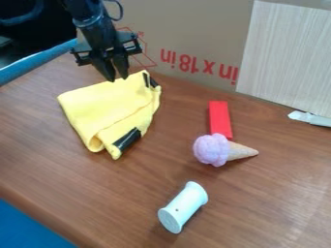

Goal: Unfold cloth from top to bottom left

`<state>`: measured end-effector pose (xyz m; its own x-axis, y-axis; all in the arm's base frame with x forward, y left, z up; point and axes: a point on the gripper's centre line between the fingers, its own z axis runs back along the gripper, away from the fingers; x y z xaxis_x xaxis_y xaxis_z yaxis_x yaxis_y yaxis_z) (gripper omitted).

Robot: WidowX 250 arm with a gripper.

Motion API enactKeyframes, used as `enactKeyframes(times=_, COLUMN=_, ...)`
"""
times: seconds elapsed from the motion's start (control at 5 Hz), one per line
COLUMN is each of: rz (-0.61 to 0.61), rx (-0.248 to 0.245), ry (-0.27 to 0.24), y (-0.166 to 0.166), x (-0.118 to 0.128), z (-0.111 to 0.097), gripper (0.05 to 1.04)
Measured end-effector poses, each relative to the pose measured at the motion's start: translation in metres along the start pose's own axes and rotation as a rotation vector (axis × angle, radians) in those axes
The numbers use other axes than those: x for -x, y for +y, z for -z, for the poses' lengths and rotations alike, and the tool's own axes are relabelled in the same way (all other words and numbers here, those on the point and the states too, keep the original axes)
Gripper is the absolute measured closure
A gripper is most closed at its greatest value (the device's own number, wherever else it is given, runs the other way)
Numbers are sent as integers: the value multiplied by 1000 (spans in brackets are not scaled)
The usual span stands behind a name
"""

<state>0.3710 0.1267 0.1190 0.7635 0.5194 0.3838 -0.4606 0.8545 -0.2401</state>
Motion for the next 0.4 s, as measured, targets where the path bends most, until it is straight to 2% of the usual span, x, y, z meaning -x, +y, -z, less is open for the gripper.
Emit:
enactKeyframes(times=0.2, rz=-33, rx=-13, ry=-33, y=-17, x=-15, z=1, gripper=326)
enactKeyframes(times=0.4, rz=-78, rx=-46, ry=-26, y=-27, x=-26, z=20, gripper=102)
